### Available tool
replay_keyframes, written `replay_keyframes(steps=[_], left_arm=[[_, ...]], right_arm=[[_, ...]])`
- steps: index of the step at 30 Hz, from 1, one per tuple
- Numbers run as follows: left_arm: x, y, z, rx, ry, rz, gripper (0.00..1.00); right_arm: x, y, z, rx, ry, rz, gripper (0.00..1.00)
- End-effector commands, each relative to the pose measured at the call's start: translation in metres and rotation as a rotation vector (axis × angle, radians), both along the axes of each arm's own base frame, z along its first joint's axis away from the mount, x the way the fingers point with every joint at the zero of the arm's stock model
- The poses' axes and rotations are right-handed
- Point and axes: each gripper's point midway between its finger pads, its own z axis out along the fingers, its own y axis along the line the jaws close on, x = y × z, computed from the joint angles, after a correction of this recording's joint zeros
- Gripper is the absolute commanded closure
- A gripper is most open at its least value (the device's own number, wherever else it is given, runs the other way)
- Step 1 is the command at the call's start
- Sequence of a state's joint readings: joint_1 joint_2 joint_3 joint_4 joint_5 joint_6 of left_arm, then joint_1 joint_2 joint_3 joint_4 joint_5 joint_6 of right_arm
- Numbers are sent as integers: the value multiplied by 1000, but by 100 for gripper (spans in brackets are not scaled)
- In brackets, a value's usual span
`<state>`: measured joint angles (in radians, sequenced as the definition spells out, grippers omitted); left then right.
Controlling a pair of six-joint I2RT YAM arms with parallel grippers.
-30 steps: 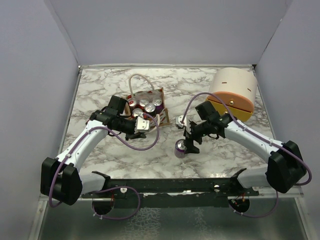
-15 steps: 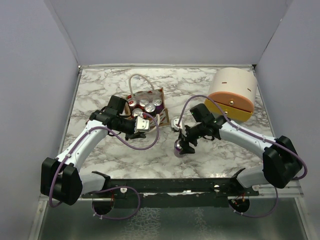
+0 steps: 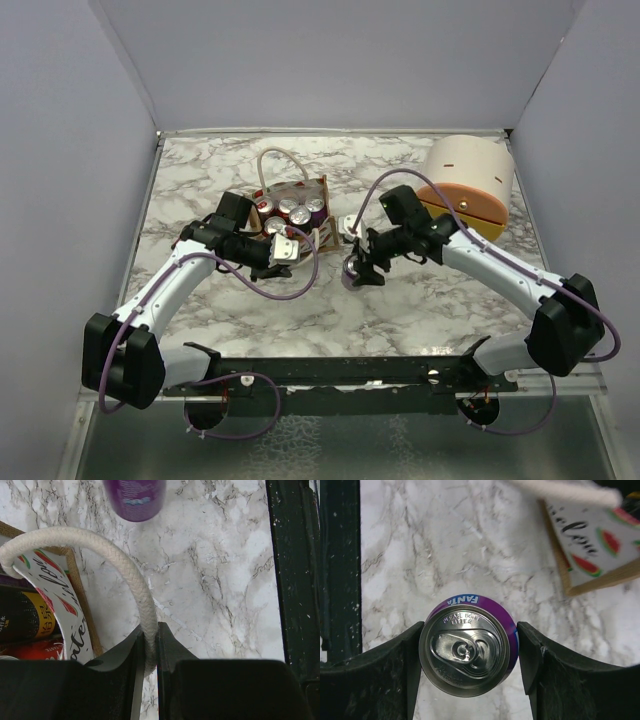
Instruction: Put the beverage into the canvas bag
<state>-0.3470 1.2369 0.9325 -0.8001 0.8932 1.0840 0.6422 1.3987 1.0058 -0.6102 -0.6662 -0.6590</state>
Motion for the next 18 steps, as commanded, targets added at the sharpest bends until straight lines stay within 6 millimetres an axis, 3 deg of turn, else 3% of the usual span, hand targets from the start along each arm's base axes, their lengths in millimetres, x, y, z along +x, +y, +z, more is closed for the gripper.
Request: replay_keyframes(steps=[1,4,11,18], left_arm=[[-11,0,-4,-14,39,-18,85],[-11,-1,-2,-16,38,-19,85],[-12,-1,-2,-18,36,-21,85],[-12,-1,0,-24,38,-24,85]], right_arm=[[37,13,69,78,-184,-48,70],[59,14,105,92,-275,-98,73],[85,24,175,151,-399,-135,75],[106,51,219,248,-401,-143,75]])
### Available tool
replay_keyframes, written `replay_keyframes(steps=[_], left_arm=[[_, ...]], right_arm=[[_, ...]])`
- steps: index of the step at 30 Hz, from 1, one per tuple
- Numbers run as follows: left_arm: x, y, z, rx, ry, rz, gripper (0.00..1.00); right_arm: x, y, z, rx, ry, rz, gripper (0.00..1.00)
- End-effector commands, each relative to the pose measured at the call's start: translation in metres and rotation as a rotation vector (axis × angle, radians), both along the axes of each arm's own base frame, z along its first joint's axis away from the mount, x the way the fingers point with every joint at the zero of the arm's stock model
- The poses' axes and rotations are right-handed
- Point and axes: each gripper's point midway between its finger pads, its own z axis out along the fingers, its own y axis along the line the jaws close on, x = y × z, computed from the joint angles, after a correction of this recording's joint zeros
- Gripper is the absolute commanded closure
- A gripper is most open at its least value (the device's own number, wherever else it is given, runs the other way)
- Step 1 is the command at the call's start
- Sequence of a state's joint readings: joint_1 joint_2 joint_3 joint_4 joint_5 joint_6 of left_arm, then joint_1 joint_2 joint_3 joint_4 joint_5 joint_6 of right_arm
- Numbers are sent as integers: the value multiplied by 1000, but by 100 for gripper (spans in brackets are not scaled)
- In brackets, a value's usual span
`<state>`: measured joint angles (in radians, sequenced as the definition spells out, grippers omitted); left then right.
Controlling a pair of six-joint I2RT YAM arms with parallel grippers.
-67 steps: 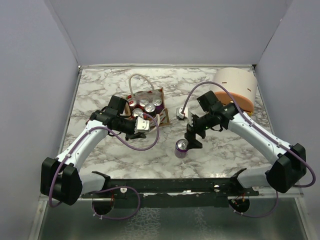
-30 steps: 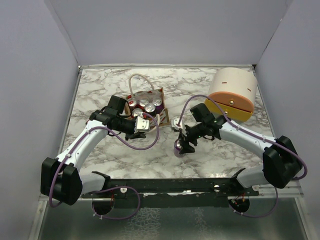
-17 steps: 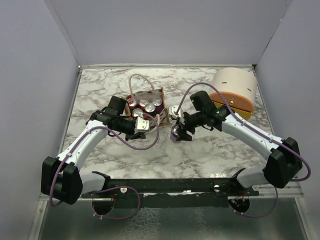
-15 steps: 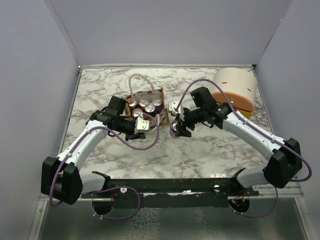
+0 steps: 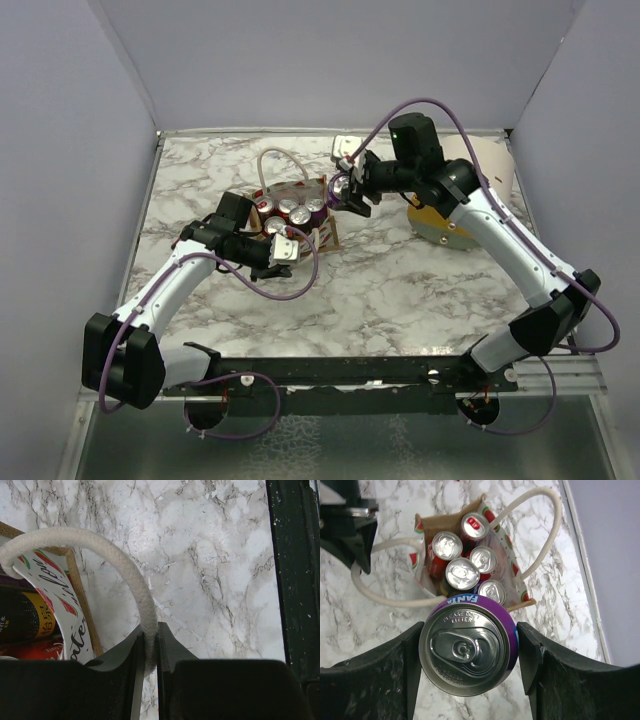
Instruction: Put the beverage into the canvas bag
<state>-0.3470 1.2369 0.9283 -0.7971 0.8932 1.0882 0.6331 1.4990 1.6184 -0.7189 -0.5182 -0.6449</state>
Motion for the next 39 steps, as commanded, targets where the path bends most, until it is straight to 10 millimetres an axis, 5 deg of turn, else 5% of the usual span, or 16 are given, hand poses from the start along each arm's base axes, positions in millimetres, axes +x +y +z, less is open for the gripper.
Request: replay_keyframes(steps=[1,8,19,39], left_arm=[[-12,-1,1,-24,40,-23,85],[-12,-2,3,-30,35,-24,85],[-12,-3,4,-34,33,-28,85],[-13,-3,5,-39,29,-30,85]], right_arm=[[18,20,41,100,-31,-6,75],[45,44,48,152,15,-38,76],[81,67,11,139,107,-98,80],[107,69,-25,80,161,-202,86]])
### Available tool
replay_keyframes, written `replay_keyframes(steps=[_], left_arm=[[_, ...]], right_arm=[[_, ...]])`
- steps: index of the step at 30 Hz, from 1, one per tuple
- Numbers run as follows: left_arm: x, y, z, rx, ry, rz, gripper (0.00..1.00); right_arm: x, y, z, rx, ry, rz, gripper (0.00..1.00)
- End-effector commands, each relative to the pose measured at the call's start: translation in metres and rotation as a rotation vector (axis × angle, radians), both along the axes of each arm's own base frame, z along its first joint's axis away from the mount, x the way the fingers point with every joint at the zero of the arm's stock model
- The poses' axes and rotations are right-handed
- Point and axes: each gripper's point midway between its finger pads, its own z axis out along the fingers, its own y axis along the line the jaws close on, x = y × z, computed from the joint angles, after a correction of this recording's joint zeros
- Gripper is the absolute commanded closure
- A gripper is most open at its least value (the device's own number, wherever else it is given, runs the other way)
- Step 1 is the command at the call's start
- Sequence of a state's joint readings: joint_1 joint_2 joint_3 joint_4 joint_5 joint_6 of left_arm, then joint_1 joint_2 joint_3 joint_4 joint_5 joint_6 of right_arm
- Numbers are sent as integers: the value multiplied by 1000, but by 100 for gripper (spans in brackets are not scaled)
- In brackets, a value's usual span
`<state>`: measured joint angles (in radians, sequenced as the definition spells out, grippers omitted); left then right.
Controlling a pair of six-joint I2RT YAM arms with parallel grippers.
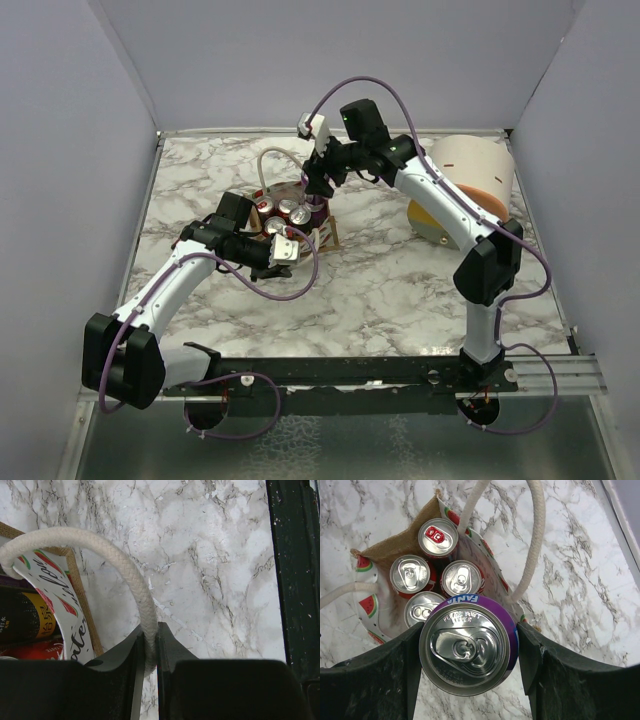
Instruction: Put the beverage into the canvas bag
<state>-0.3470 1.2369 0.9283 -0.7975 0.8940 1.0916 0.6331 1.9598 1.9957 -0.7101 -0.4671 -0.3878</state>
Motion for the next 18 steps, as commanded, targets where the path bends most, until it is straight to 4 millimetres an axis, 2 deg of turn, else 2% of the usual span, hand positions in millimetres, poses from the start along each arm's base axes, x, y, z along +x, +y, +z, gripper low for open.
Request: replay_keyframes(steps=[1,12,18], left_arm=[[-13,-3,5,-38,31,-28,85],[-13,-2,5,-38,28,-26,85],[-13,-2,6,-38,24,-26,85]], right_arm=[[18,4,29,45,-91,-44,87],[17,-8,15,-17,-66,-81,90],[0,-11,11,-35,-13,-36,90]])
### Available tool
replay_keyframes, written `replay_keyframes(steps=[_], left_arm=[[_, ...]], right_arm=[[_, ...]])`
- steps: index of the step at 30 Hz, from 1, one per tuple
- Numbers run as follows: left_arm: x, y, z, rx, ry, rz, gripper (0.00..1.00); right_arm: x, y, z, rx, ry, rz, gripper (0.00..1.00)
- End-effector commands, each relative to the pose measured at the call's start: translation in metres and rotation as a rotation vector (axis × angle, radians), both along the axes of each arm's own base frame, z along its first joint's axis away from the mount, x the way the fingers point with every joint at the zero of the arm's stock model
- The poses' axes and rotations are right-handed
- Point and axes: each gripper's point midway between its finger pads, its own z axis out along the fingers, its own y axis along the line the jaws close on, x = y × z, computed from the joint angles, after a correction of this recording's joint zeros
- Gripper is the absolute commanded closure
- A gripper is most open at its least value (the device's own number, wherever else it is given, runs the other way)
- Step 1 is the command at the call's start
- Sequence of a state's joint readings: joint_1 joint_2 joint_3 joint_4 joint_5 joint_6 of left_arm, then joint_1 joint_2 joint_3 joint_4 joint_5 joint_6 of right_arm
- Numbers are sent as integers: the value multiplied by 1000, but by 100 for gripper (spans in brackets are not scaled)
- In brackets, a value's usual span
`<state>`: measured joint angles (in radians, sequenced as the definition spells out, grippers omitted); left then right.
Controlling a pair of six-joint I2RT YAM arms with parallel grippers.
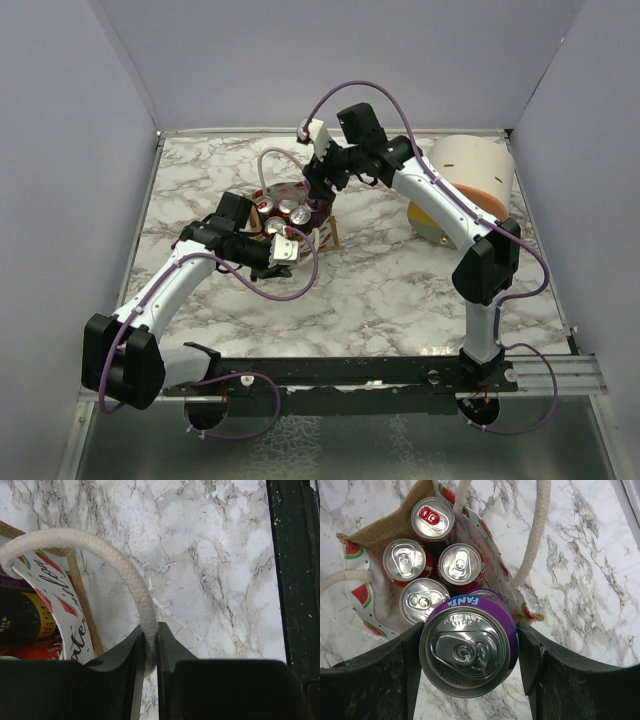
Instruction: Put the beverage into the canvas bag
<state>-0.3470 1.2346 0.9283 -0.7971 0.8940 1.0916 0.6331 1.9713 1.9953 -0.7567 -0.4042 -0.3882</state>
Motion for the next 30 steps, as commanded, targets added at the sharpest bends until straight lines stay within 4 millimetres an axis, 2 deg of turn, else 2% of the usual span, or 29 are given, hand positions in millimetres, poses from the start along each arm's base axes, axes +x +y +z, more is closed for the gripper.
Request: replay_keyframes(steps=[1,9,21,30], left_arm=[[-13,-2,5,-36,28,-26,85],[-13,-3,5,-39,30,-28,85],[-14,-3,6,-42,29,-29,85],[-14,-3,6,-41,34,-30,85]], right_arm=[[-6,-1,26,22,-27,20,91],[-21,-8,4,-28,64,39,92],[-36,-8,3,-55,145,97,94],[-44,-8,-14,-76,214,112,95]])
